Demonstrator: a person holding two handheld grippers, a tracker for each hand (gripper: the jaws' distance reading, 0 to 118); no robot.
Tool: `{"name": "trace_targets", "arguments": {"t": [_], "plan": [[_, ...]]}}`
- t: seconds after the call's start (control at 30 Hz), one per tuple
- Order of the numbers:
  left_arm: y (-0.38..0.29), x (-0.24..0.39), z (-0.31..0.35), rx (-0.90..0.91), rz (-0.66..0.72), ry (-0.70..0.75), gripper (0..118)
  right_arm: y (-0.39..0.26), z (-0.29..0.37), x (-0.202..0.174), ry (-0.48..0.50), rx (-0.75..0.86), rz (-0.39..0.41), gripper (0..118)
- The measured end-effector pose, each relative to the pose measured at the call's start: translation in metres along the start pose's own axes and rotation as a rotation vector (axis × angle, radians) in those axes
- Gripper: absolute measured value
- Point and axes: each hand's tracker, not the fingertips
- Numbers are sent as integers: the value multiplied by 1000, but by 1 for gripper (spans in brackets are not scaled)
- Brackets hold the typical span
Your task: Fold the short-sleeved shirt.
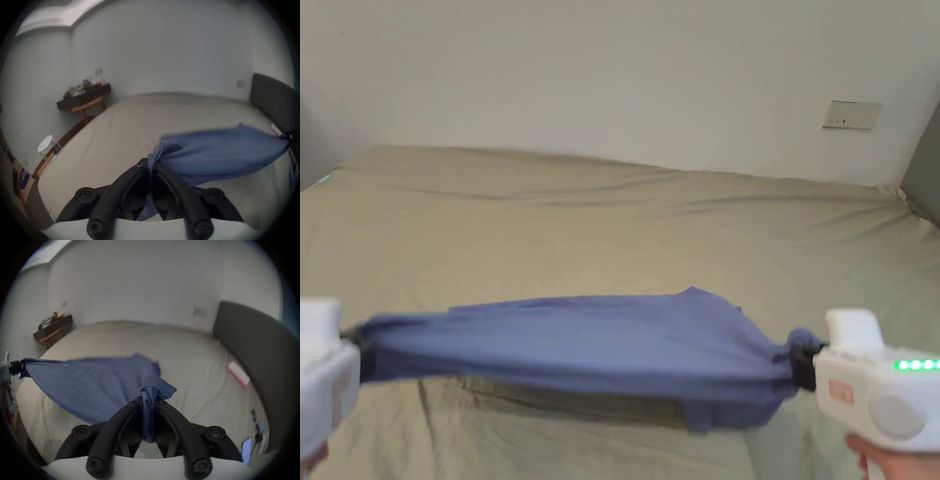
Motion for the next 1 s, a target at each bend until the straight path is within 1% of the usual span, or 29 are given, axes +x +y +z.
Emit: {"name": "trace_targets", "arguments": {"t": [0.03,0.1,0.13,0.2,0.23,0.27,0.37,0.47,0.57,0.67,0.77,0.8,0.83,0.87,0.9,0.93,0.97,1.0], "plan": [[-27,0,3,-49,-17,12,3,-22,0,-1,14,-48,-7,16],[-75,-3,9,-153,-55,-10,3,-62,3,-4,23,-131,3,16],[-99,-11,9,-199,-49,-17,3,-83,7,-5,28,-179,11,16],[-136,-20,21,-273,-53,-27,3,-121,16,-9,33,-254,0,16],[-157,7,22,-306,449,-532,3,-134,20,-10,35,-290,3,16],[-169,-4,31,-327,368,-471,3,-149,28,-11,33,-301,7,16],[-187,-15,54,-357,371,-497,3,-178,55,-15,35,-331,12,16],[-196,-21,75,-359,307,-505,3,-196,82,-16,41,-360,8,16],[-199,-24,91,-380,300,-526,3,-208,105,-16,36,-378,-2,16],[-205,-23,101,-404,252,-545,3,-219,120,-18,34,-400,-11,16],[-213,-18,103,-408,233,-547,3,-229,124,-19,24,-405,-9,17],[-215,-15,103,-403,226,-544,3,-231,121,-19,25,-402,-8,23],[-215,-13,101,-399,221,-537,6,-230,119,-18,24,-396,-15,35],[-213,-12,100,-394,220,-533,13,-228,117,-19,-5,-389,-23,52],[-208,-11,100,-387,230,-528,35,-223,118,-18,-46,-374,-12,73],[-203,-10,100,-370,253,-527,64,-218,120,-17,-58,-360,0,80],[-195,-10,102,-344,286,-536,86,-209,123,-13,-32,-315,-5,81],[-186,-9,102,-311,330,-558,96,-198,128,-11,-23,-261,-14,81]]}}
